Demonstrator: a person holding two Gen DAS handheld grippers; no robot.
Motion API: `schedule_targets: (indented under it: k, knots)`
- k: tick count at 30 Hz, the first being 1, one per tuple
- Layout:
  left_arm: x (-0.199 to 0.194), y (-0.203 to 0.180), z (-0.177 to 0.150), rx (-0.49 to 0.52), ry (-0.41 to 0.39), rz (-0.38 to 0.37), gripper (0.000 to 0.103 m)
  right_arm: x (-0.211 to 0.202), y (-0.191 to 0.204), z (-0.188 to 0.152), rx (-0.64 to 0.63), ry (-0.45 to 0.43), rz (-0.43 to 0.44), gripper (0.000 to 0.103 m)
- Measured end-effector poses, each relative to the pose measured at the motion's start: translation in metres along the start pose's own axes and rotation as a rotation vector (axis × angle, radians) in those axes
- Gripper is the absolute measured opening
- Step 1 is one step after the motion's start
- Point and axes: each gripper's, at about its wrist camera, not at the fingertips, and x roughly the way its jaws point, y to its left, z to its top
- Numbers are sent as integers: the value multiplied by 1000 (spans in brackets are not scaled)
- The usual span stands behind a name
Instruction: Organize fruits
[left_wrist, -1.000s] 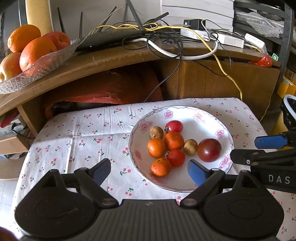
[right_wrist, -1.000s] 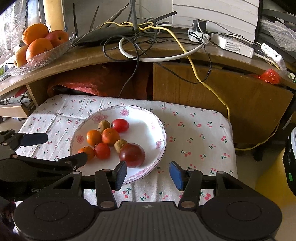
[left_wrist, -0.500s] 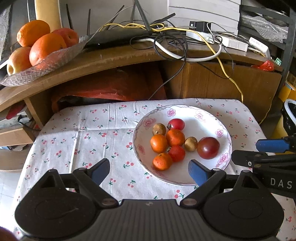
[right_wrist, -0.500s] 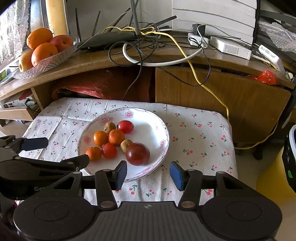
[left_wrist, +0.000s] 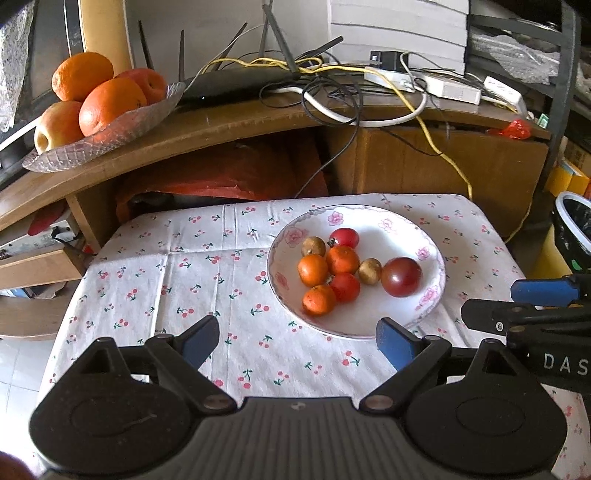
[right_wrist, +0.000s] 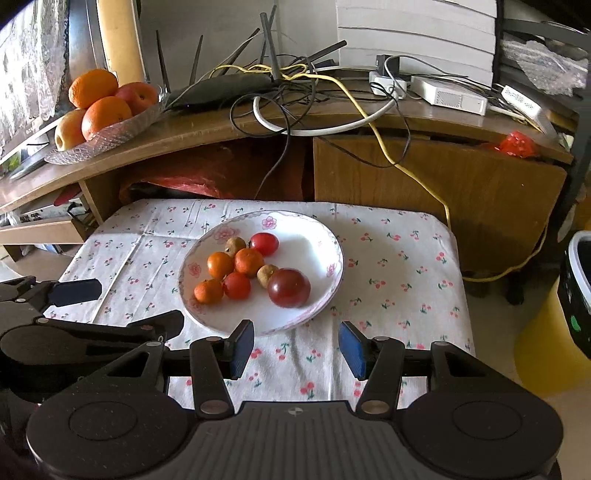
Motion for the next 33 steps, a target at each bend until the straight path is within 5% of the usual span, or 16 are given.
schedule_targets:
  k: [33]
  knots:
    - [-58,-1,-33,1,-54,12,99,-50,17,-39,34,-25,13,48]
